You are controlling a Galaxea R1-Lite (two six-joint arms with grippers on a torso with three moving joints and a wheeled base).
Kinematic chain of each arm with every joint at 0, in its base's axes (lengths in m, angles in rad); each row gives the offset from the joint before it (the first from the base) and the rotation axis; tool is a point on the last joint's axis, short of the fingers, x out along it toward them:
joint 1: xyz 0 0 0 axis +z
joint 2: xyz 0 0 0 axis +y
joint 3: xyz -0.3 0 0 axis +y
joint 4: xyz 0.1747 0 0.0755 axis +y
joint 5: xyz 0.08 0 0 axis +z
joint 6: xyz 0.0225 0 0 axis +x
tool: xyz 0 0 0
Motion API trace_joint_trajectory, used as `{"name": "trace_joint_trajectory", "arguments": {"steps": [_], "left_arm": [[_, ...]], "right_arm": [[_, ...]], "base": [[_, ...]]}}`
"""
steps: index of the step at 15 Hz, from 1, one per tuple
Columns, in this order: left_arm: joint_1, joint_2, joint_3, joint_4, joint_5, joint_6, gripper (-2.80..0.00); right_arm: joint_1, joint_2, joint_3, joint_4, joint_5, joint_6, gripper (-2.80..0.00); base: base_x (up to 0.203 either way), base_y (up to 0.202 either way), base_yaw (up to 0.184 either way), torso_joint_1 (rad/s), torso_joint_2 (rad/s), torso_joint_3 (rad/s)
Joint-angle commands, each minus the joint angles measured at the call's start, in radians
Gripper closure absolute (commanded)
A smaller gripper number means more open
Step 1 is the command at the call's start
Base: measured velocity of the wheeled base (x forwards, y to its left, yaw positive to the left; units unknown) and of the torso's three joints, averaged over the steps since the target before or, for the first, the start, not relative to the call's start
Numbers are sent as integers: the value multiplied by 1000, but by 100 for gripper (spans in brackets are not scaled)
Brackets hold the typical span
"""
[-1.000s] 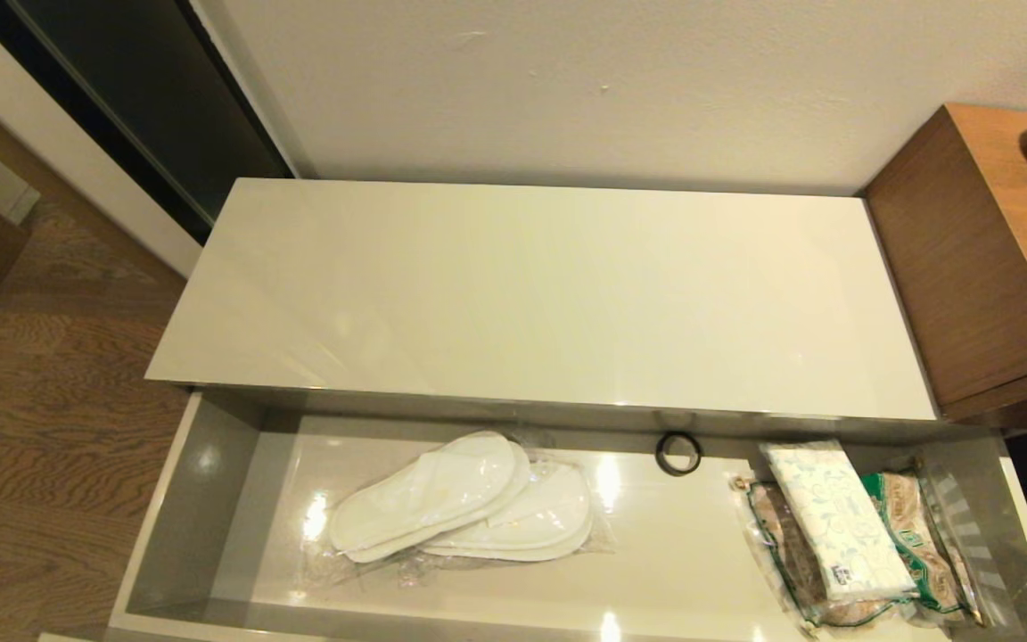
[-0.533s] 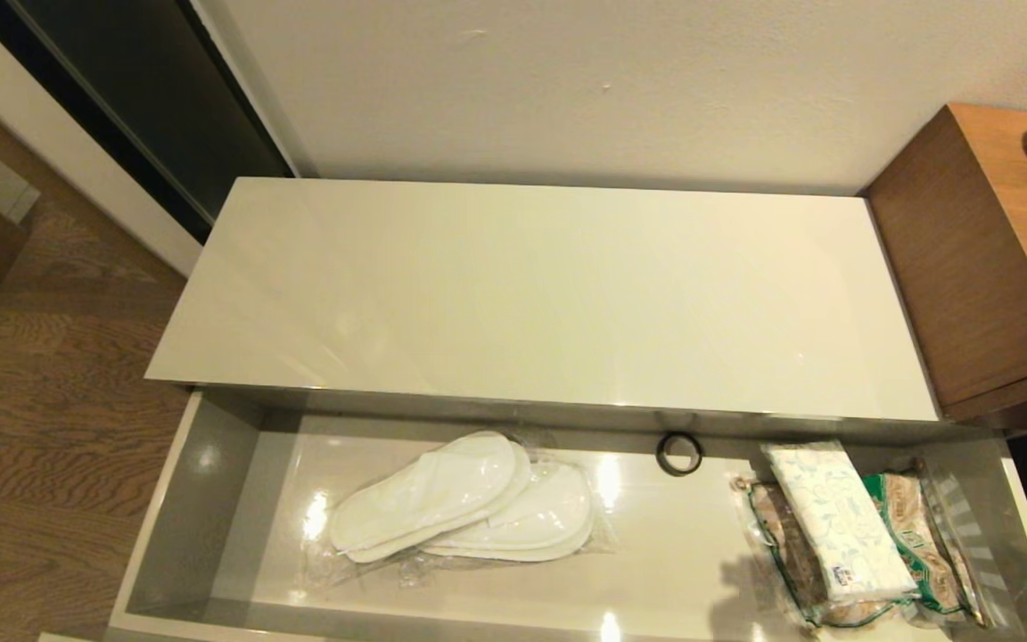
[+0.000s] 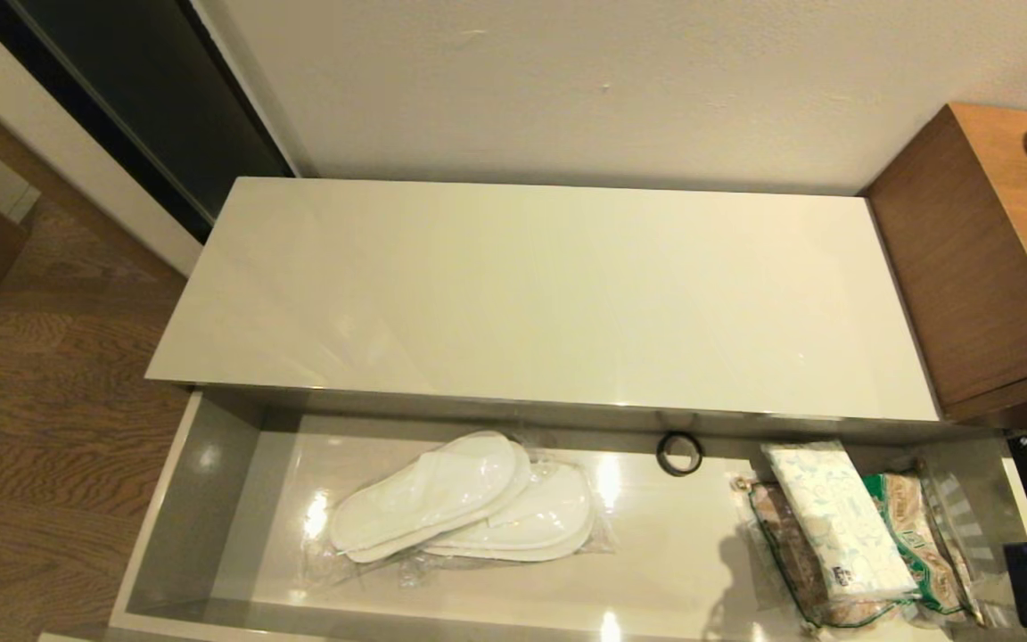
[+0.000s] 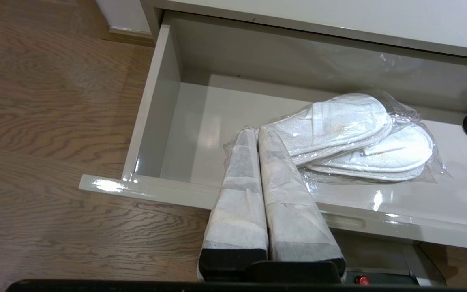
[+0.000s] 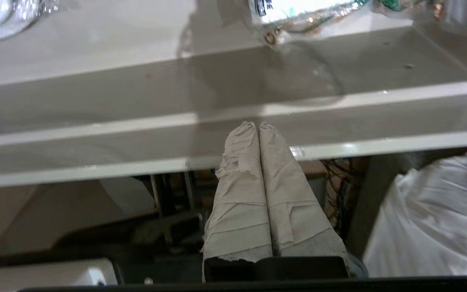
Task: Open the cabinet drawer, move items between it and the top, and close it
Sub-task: Take out the tissue from the drawer
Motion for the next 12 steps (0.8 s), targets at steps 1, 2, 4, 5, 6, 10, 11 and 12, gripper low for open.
{"name": "trace_joint_trajectory", "arguments": {"steps": [1,2,4,5,6,10,11,12], "left_arm": [[0,1,0,-1,0,0,0],[0,1,0,-1,0,-1,0],[0,1,0,-1,0,0,0],[0,1,0,-1,0,-1,0],[0,1,0,-1,0,0,0],[0,1,0,-1,0,0,0],[0,1,0,-1,0,0,0],[0,1,0,-1,0,0,0]], "right_arm": [[0,29,49,-54,1,5,0],[0,30,79,-79,2,10,0],[0,48,92,-125,1,19,0],[0,68,92,-133,1,27,0],[0,93,92,-141,0,36,0],[0,127,96,-166,-1,44,0],[0,133,96,-181,-2,44,0],[0,154,98,-226,-7,48,0]], "base": [[0,0,0,0,0,0],[0,0,0,0,0,0],[0,0,0,0,0,0],[0,0,0,0,0,0],[0,0,0,0,0,0],[0,0,0,0,0,0],[0,0,0,0,0,0],[0,0,0,0,0,0]]}}
